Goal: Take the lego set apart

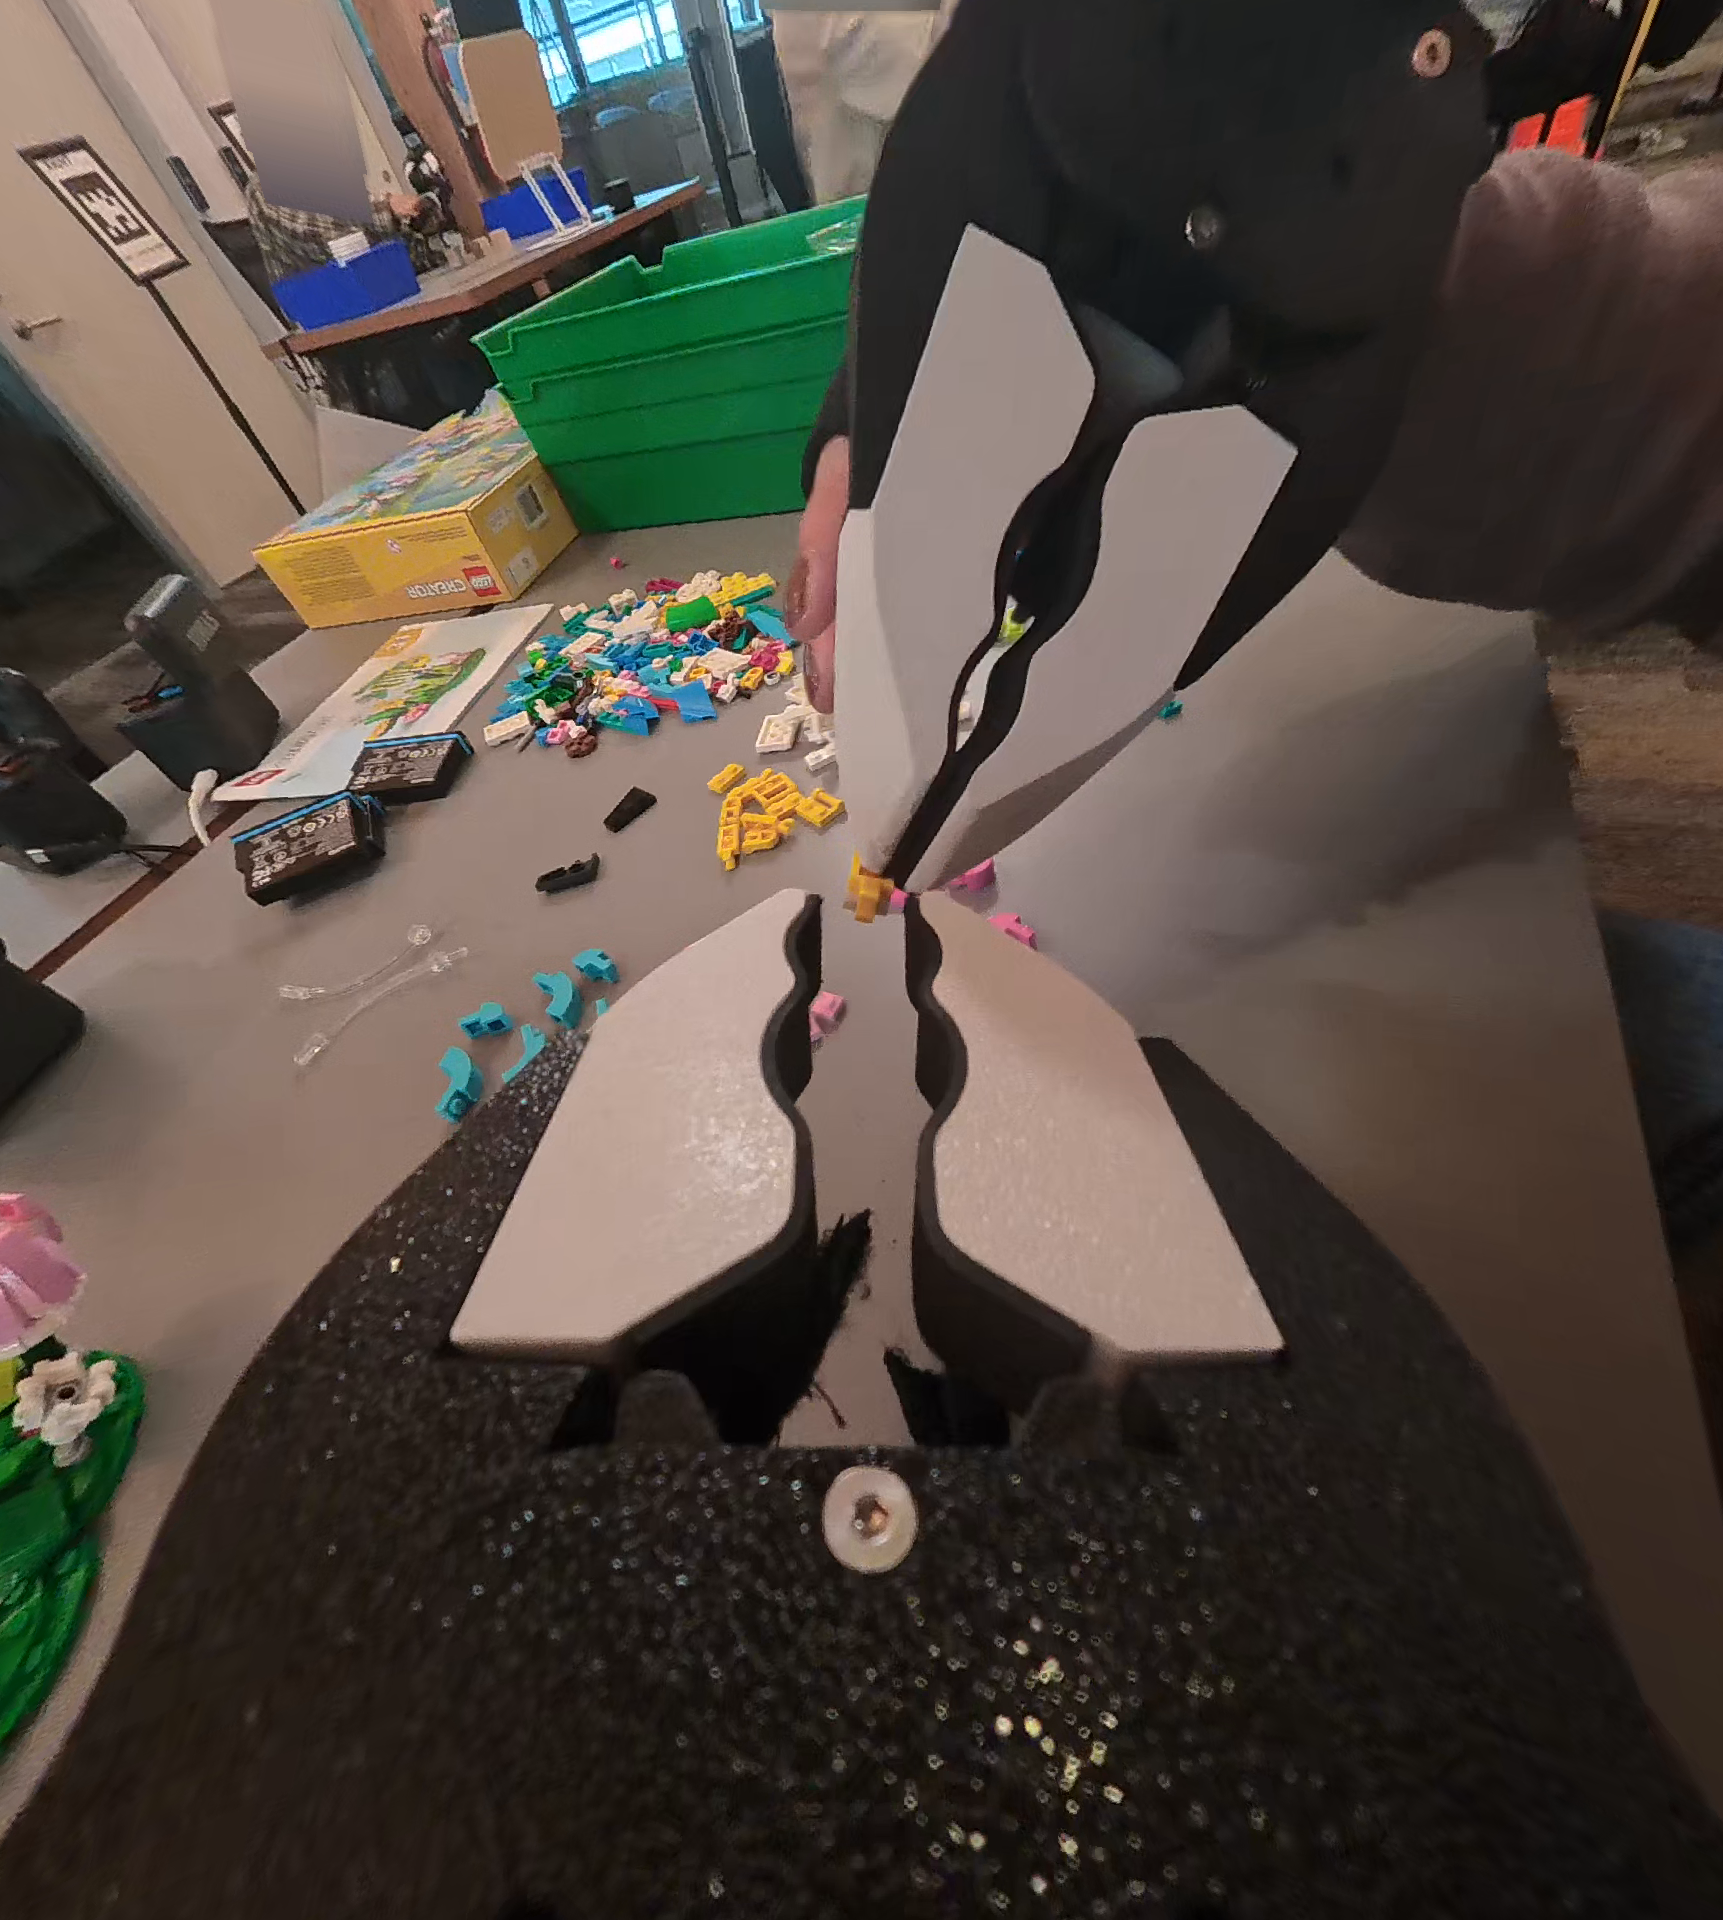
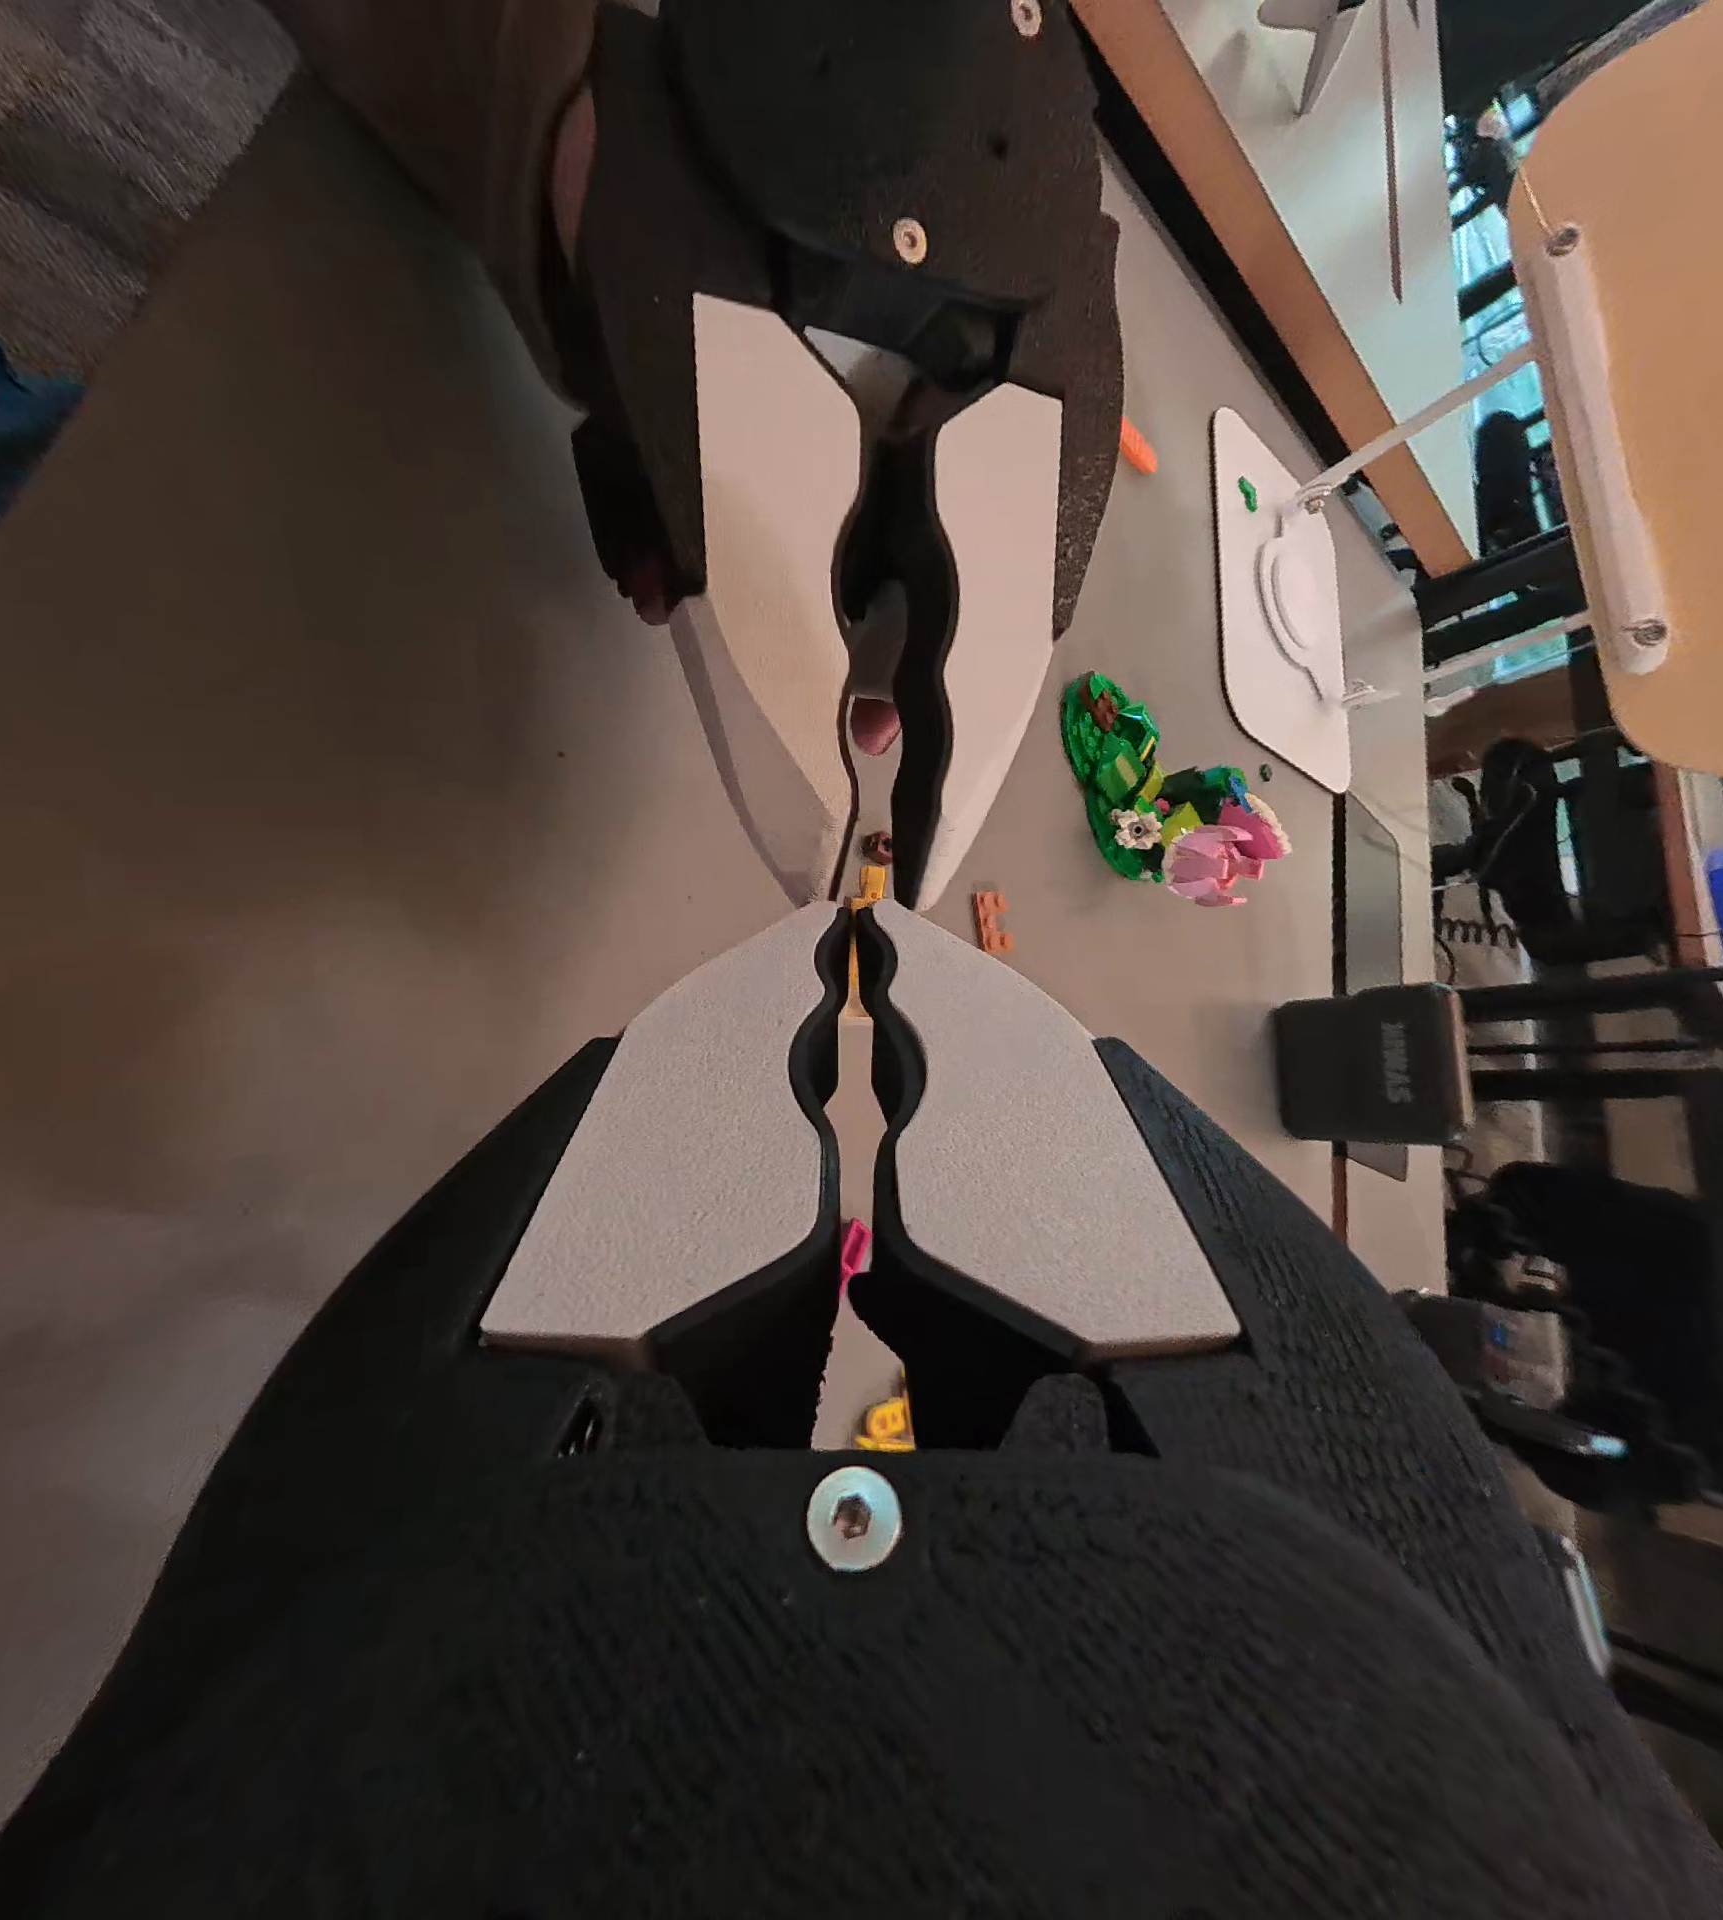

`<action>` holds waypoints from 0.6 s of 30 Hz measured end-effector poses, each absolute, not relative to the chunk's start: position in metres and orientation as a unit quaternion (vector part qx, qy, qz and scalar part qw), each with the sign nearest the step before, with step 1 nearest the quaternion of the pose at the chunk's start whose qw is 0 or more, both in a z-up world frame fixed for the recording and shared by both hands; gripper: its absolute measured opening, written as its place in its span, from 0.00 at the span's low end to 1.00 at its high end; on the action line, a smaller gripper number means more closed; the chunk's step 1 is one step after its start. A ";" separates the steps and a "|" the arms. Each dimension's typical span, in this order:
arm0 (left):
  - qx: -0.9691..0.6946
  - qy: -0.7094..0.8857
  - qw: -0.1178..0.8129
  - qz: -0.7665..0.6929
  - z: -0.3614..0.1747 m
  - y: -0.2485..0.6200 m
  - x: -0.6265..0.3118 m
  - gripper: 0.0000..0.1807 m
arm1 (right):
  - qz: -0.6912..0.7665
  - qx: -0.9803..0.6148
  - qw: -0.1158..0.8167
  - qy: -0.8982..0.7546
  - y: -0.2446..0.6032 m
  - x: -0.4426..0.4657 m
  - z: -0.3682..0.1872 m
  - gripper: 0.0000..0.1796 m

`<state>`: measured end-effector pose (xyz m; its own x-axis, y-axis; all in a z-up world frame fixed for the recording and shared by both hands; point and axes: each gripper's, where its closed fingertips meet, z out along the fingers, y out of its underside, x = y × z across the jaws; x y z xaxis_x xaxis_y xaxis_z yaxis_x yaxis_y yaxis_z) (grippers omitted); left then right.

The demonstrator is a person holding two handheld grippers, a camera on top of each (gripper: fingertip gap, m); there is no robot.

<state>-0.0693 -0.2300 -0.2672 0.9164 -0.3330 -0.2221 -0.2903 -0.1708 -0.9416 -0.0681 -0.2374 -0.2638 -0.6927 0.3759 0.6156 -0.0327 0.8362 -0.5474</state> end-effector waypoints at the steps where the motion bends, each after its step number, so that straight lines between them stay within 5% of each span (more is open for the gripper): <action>1: -0.765 0.207 0.610 -0.007 -0.268 -0.230 -0.070 0.08 | 0.264 -0.094 0.382 -0.881 -0.238 -0.068 -0.264 0.00; 6: -0.756 0.215 0.618 -0.002 -0.267 -0.232 -0.067 0.04 | 0.312 -0.104 0.371 -0.868 -0.245 -0.066 -0.259 0.00; 13: -0.739 0.176 0.626 -0.178 -0.254 -0.249 -0.057 0.03 | 0.515 -0.175 0.294 -0.786 -0.261 -0.060 -0.242 0.00; 18: -0.751 0.102 0.596 -0.267 -0.263 -0.250 -0.064 0.03 | 0.507 -0.205 0.330 -0.769 -0.251 -0.067 -0.247 0.05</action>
